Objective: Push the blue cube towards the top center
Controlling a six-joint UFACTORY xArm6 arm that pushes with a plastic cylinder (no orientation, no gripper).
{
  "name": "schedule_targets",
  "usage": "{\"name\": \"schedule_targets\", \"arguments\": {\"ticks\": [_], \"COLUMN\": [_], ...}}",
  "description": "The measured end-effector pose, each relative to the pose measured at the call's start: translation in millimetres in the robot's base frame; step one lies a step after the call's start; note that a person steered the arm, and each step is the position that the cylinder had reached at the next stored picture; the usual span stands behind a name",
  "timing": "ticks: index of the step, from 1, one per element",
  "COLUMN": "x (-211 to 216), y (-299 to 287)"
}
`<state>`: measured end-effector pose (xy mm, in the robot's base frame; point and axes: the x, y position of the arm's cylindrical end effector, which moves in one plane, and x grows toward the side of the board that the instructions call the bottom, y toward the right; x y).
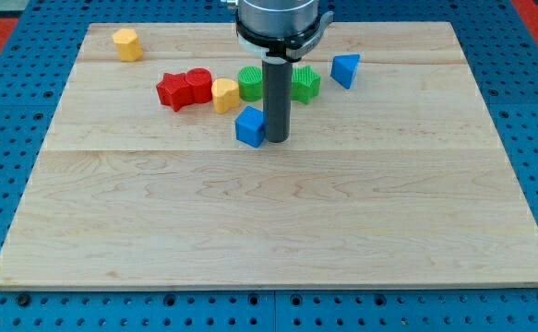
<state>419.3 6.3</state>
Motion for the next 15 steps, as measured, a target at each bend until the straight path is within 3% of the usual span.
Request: {"name": "schedule_targets", "arguments": {"ticks": [2,5,6,8,9,11,12,13,14,15], "x": [0.0,-71.9,-67.5,12.5,-2.5,-93.0,-117.3,-116.9,-67.3,-57.4], "y": [0.3,-132.0,-199.8,-224.6,-283.3,-270.8,-236.1,-257.9,-293.5,-262.1]}}
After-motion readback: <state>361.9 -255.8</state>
